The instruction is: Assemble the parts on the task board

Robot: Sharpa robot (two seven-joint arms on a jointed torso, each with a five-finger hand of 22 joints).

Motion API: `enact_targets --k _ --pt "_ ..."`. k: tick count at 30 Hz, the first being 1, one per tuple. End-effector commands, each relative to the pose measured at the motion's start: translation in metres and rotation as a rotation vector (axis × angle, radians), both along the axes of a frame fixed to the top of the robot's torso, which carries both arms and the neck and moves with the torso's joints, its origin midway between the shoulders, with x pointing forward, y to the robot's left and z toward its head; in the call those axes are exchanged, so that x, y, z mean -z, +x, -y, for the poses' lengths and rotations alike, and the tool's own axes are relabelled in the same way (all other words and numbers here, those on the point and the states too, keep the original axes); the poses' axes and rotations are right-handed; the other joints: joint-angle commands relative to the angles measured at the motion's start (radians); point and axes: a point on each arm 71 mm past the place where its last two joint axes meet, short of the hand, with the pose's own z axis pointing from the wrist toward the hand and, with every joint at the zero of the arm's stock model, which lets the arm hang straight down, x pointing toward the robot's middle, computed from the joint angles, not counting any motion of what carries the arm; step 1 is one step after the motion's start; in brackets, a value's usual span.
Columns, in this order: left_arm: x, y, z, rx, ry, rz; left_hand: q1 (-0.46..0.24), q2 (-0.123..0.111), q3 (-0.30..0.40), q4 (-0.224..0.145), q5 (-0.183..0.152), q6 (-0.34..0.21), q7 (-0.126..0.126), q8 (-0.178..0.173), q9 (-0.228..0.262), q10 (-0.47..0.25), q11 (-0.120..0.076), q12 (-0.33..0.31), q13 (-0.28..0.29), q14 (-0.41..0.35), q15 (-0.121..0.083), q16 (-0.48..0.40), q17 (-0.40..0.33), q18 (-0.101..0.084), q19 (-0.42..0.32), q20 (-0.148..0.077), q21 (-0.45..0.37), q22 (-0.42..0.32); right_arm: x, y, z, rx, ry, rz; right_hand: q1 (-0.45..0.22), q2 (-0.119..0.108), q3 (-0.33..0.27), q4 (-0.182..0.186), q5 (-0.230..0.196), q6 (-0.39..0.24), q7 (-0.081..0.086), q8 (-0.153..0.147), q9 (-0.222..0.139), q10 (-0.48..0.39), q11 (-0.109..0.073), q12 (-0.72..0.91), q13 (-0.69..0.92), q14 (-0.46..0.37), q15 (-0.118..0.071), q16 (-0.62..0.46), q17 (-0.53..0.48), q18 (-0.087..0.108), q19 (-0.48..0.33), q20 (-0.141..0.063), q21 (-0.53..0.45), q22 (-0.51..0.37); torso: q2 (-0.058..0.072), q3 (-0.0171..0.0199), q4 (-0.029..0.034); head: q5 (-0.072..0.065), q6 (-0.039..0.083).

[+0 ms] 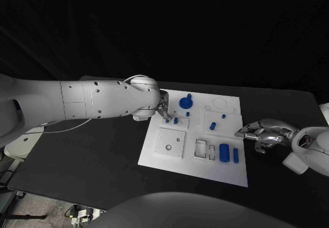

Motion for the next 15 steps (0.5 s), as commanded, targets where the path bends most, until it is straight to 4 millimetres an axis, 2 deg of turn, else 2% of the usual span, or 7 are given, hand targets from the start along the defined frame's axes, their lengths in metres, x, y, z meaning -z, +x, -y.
enact_targets --k 1,15 --pt "0.0000 0.0002 -0.0038 -0.044 0.056 0.003 -0.001 0.001 0.006 0.000 -0.005 0.001 -0.003 0.005 0.001 0.106 -0.004 0.006 0.263 0.105 -0.006 0.002 0.263 -0.004 0.034 -0.005 -0.007 0.206 0.0023 -0.0017 -0.0002 -0.016 -0.009 -0.013 0.005 -0.001 0.006 -0.002 0.005 0.002 0.004 0.005 -0.001 -0.007 -0.003 -0.003 0.151 -0.008 0.000 -0.005 0.166 0.002 -0.006 0.001 -0.002 0.052 -0.001 0.0002 0.0011 0.001 0.000" --pt "0.0003 0.0005 -0.0032 -0.042 0.060 0.001 -0.002 0.001 0.008 0.000 -0.005 0.001 -0.003 0.005 0.001 0.106 -0.004 0.006 0.263 0.105 -0.006 0.002 0.263 -0.004 0.034 -0.005 -0.009 0.206 0.0024 -0.0019 -0.0002 -0.017 -0.010 -0.015 0.005 -0.002 0.007 -0.003 0.005 0.001 0.005 0.004 -0.001 -0.008 -0.003 -0.004 0.150 -0.009 0.000 -0.006 0.165 0.003 -0.008 0.001 -0.005 0.052 0.000 0.0007 0.0019 0.002 0.000"
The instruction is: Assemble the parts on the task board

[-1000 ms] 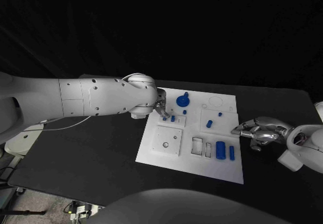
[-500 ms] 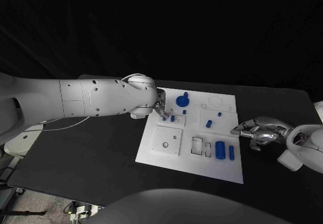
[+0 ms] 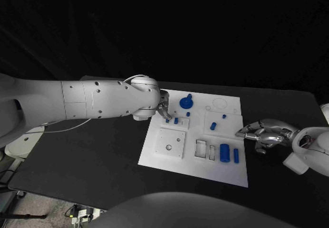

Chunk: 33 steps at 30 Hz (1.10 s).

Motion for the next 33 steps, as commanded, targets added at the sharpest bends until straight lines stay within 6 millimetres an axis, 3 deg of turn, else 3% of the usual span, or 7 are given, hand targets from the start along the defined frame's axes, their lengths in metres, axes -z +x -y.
enact_targets --k 1,33 --pt "0.0004 -0.0005 -0.0031 -0.044 0.052 -0.006 -0.001 0.001 0.008 0.000 -0.002 0.001 -0.003 0.003 0.001 0.106 -0.004 0.006 0.263 0.105 -0.006 0.002 0.263 -0.004 0.034 -0.005 -0.005 0.206 0.0024 -0.0020 -0.0006 -0.018 -0.009 -0.015 0.005 -0.002 0.004 0.000 0.005 0.001 0.005 0.004 -0.001 -0.005 0.000 -0.004 0.150 -0.009 0.000 -0.006 0.165 0.003 -0.008 0.001 -0.005 0.052 0.000 0.0000 0.0007 0.001 0.000" --pt "0.0040 -0.0015 -0.0064 -0.052 0.067 -0.015 -0.001 -0.001 0.016 -0.002 -0.005 0.001 -0.003 0.002 0.000 0.106 -0.004 0.006 0.263 0.105 -0.005 0.002 0.263 -0.002 0.032 -0.005 -0.011 0.204 0.0025 -0.0020 -0.0007 -0.019 -0.009 -0.015 0.005 -0.003 0.004 0.000 0.005 0.001 0.005 0.004 -0.001 -0.006 0.000 -0.005 0.150 -0.009 0.000 -0.007 0.164 0.003 -0.008 0.001 -0.006 0.052 0.000 -0.0001 -0.0008 0.006 0.000"
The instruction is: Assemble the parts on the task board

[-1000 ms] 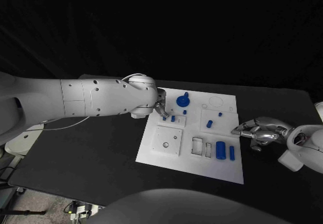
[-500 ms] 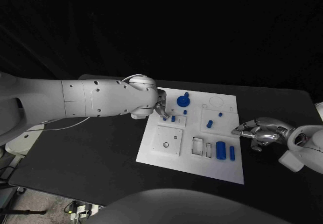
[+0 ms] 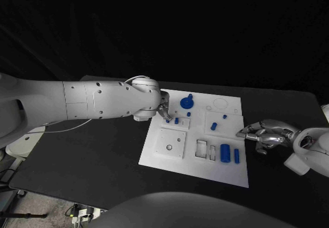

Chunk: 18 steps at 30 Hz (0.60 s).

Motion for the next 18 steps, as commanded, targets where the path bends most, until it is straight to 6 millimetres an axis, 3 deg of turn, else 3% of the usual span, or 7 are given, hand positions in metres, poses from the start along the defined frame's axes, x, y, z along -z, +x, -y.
enact_targets --k 1,18 --pt "0.0006 -0.0003 -0.0055 -0.053 0.061 -0.006 0.003 0.004 0.010 0.000 -0.001 0.002 -0.004 0.003 0.000 0.106 -0.004 0.006 0.263 0.105 -0.005 0.002 0.263 -0.002 0.031 -0.005 -0.008 0.204 0.0025 -0.0018 -0.0009 -0.018 -0.008 -0.014 0.005 -0.003 0.004 0.000 0.005 0.000 0.006 0.004 -0.001 -0.006 0.000 -0.005 0.149 -0.010 0.000 -0.007 0.165 0.003 -0.008 0.001 -0.006 0.052 0.000 0.0002 -0.0004 0.000 0.000" --pt "-0.0017 0.0002 -0.0037 -0.047 0.051 0.037 0.006 0.000 0.022 -0.002 -0.003 -0.001 -0.004 0.001 -0.002 0.106 -0.004 0.006 0.263 0.105 -0.005 0.002 0.263 -0.002 0.031 -0.005 -0.009 0.204 0.0031 -0.0012 -0.0004 -0.015 -0.006 -0.013 0.006 -0.004 0.006 -0.001 0.006 -0.001 0.006 0.004 -0.001 -0.007 0.000 -0.006 0.149 -0.010 0.000 -0.007 0.164 0.003 -0.010 0.001 -0.010 0.052 0.000 0.0002 0.0003 0.000 0.000"
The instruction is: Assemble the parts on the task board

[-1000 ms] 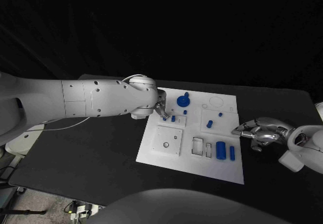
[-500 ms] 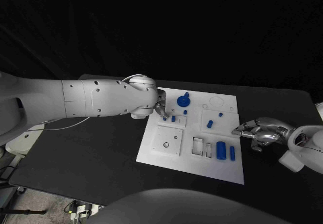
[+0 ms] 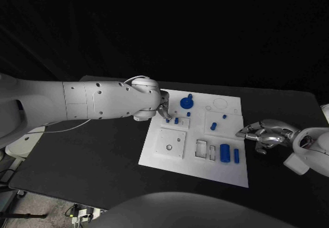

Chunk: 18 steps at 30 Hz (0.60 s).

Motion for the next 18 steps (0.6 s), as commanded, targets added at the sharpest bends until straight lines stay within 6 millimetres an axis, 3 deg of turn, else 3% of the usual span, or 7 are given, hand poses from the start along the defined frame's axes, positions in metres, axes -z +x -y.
enact_targets --k 1,18 --pt "-0.0009 -0.0003 -0.0038 -0.048 0.046 0.016 0.006 0.000 0.004 0.000 0.001 -0.001 -0.004 0.005 0.000 0.106 -0.004 0.006 0.263 0.105 -0.005 0.002 0.263 -0.002 0.031 -0.005 -0.003 0.204 0.0027 -0.0019 -0.0003 -0.015 -0.007 -0.014 0.006 -0.004 0.006 -0.001 0.006 -0.003 0.008 0.004 -0.001 -0.007 0.000 -0.006 0.149 -0.003 0.000 -0.003 0.164 0.003 -0.007 -0.002 -0.004 0.052 -0.001 0.0006 0.0005 0.002 0.000" --pt "0.0048 -0.0037 -0.0044 -0.047 0.056 -0.002 0.006 -0.002 0.009 0.000 0.000 -0.003 -0.003 0.003 -0.002 0.106 -0.003 0.006 0.263 0.105 -0.005 0.002 0.263 -0.002 0.030 -0.005 -0.004 0.203 0.0039 -0.0021 0.0002 -0.014 -0.006 -0.016 0.006 -0.004 0.007 -0.002 0.006 -0.004 0.008 0.003 -0.001 -0.008 0.000 -0.006 0.148 -0.004 0.000 -0.003 0.164 0.003 -0.007 -0.002 -0.005 0.052 -0.001 0.0001 -0.0004 0.000 0.000"
